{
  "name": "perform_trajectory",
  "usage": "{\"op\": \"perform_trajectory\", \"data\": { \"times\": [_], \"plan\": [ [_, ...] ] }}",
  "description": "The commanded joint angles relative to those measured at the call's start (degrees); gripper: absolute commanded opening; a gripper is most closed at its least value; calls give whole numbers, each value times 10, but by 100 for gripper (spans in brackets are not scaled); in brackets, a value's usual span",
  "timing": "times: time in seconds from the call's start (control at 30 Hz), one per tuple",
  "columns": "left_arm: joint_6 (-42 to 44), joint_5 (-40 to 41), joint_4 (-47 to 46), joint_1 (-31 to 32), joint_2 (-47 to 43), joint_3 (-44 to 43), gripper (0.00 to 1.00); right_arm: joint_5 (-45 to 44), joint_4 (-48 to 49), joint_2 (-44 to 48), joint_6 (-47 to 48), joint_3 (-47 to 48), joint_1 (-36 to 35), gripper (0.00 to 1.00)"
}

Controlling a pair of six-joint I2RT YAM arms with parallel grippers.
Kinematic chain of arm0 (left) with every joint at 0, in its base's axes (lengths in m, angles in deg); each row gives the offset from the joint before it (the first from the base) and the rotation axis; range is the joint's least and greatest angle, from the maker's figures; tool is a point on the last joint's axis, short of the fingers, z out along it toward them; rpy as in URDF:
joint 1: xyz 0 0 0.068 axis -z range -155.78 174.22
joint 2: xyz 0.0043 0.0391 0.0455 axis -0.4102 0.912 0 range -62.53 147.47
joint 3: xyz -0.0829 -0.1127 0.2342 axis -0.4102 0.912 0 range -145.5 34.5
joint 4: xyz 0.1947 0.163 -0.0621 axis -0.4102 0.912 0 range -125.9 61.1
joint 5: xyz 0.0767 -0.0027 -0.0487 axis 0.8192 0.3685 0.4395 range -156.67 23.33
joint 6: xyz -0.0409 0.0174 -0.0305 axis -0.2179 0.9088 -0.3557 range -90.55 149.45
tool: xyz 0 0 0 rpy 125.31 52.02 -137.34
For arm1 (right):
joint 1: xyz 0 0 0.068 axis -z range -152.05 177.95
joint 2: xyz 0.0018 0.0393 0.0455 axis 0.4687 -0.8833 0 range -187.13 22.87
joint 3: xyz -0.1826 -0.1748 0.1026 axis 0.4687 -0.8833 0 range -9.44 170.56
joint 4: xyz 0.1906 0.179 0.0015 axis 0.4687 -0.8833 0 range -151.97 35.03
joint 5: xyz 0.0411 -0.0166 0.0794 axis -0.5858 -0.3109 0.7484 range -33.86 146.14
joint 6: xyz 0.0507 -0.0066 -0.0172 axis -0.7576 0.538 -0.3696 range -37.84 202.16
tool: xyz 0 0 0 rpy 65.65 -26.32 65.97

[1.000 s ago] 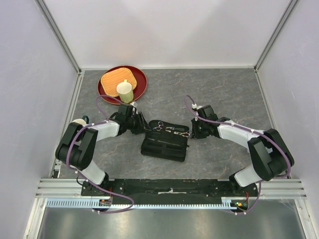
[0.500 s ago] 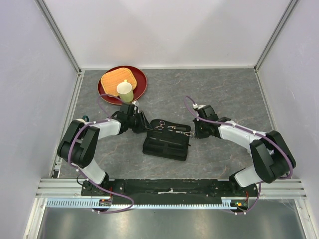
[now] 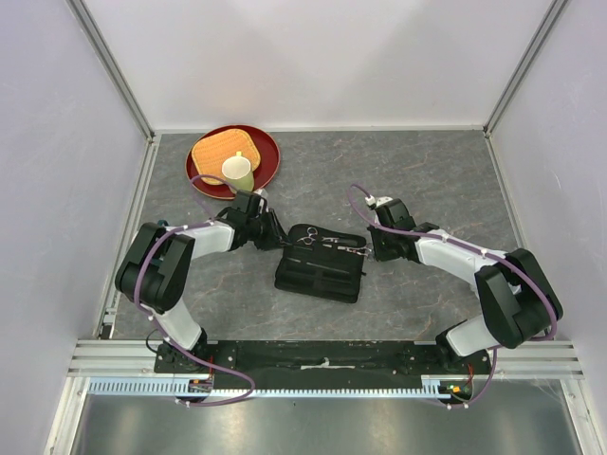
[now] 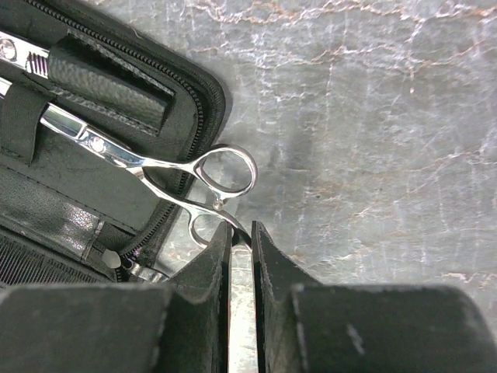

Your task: Sort the hair-cutting tools

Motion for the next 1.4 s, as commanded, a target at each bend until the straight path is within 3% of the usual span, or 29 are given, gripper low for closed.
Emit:
{"op": "perform_trajectory", "data": {
  "times": [0.0,0.13,0.6,0.67,0.73,0.83,0.93,1.0,1.13,1.37],
  "plan": [
    [-8,30,19,13,19,-13,33,-61,55,10,25,18,-3,0],
    [-8,37,25,15,19,-14,32,-74,83,34,41,15,-4,0],
    [-3,61,51,22,24,-27,31,-147,23,-30,38,60,-4,0],
    [1,70,56,22,14,-25,31,-156,-14,-49,18,88,-2,25],
    [2,74,57,22,5,-25,31,-153,-21,-47,14,99,-2,61],
    [7,81,65,22,-9,-27,32,-154,-20,-24,1,106,-2,75],
    [9,84,68,22,-21,-28,33,-157,-21,-7,-11,117,-2,78],
    [8,84,69,22,-27,-29,33,-165,-24,-4,-35,131,0,77],
    [8,86,68,22,-30,-33,33,-149,-37,-47,-77,161,3,61],
    [10,85,69,22,-27,-41,33,-133,-40,-112,-134,183,2,43]
  ]
}}
